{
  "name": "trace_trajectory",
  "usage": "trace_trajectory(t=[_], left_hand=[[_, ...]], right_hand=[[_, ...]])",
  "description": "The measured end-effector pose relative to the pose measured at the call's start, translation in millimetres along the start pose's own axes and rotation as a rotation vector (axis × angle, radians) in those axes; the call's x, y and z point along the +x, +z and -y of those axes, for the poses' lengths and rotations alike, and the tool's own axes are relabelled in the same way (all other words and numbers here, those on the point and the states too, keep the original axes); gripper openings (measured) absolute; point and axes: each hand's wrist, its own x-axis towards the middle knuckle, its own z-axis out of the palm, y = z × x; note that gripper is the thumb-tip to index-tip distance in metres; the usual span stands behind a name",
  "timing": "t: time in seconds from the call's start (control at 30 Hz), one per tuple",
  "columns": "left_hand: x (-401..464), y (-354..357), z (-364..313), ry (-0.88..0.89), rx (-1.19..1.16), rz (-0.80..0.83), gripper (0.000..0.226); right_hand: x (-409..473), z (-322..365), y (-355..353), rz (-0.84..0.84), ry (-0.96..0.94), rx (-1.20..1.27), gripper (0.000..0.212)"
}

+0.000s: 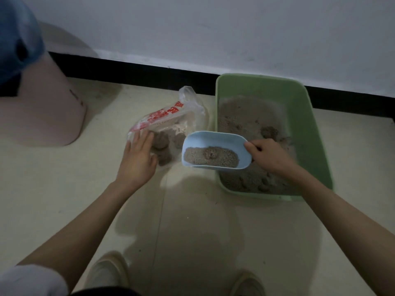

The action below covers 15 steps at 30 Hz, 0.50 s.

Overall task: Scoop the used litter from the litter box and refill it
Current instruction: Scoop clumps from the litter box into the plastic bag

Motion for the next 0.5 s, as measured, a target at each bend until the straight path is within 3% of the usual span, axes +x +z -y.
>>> trace_trajectory(t=[0.13,0.33,0.5], left_hand=[[-8,-4,25,-0.125,0.028,0.012,0.065],[-12,0,38,-0.136,-0.049,0.024,0.068],[-12,3,43,-0.119,-0.085,0.031,0.067]], right_hand=[[24,34,12,-0.002,0.051,-0.047,0.047],[52,76,20,-0.067,0.094,-0.277,0.044],[57,97,17,0.062,0.091,-0.344,0.043]])
